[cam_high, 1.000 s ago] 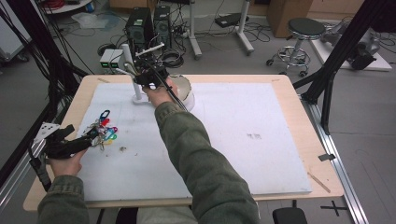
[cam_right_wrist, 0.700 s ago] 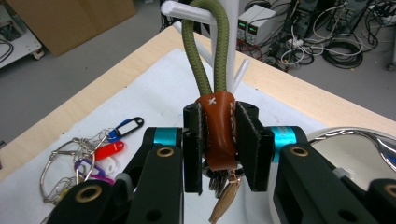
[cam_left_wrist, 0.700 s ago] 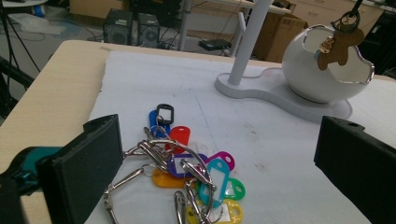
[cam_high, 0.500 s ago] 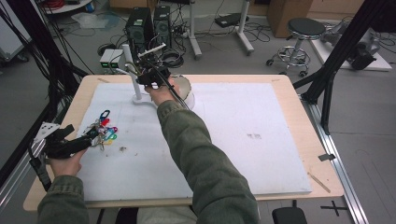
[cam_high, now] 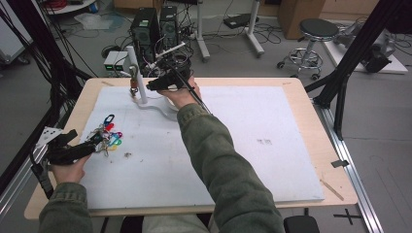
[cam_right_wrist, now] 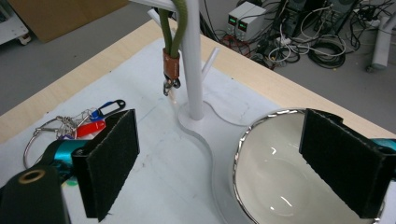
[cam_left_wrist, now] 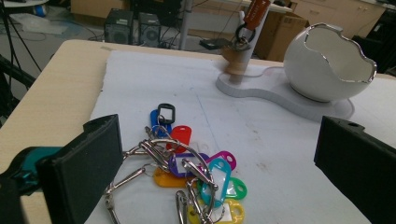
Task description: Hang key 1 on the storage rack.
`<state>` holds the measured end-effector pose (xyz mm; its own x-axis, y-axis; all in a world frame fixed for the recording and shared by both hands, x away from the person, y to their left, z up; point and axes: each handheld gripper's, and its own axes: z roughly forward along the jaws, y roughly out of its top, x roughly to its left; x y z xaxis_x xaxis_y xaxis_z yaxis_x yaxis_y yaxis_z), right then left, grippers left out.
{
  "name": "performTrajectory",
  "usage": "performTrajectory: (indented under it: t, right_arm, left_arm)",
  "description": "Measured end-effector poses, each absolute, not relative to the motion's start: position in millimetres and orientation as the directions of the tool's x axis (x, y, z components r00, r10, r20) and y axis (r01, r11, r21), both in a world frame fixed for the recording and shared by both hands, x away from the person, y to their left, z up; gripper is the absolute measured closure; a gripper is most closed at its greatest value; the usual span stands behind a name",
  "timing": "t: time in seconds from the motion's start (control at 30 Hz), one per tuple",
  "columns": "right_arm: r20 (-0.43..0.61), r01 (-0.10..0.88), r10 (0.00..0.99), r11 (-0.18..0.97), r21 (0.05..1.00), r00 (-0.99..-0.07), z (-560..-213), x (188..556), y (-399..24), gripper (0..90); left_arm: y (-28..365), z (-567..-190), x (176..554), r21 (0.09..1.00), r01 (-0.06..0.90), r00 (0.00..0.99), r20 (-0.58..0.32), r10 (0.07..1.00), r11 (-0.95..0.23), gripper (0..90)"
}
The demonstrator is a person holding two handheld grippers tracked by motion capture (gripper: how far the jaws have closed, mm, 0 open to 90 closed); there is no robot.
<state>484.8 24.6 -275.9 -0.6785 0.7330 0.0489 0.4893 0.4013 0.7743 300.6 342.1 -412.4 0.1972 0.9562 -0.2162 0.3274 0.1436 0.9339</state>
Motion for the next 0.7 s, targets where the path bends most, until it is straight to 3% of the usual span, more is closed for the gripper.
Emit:
performTrajectory:
  t: [0.07, 0.17, 0.7]
  right_arm:
    - [0.059, 0.487, 0.728, 0.394, 0.779, -0.683, -276.3, 485.0, 18.2, 10.1]
    - [0.088, 0.512, 0.733, 0.379, 0.771, -0.674, -277.5, 486.3, 9.7, 1.5]
    - [0.091, 0.516, 0.726, 0.389, 0.763, -0.682, -279.1, 480.5, -28.0, 1.5]
  left_arm:
    - [342.4, -412.4, 300.6, 0.934, 0.327, 0.197, -0.214, 0.957, 0.141, 1.7]
    - [342.7, -412.3, 300.4, 0.934, 0.327, 0.193, -0.215, 0.957, 0.144, 1.7]
    - [341.4, -412.3, 301.5, 0.935, 0.329, 0.194, -0.202, 0.960, 0.130, 1.7]
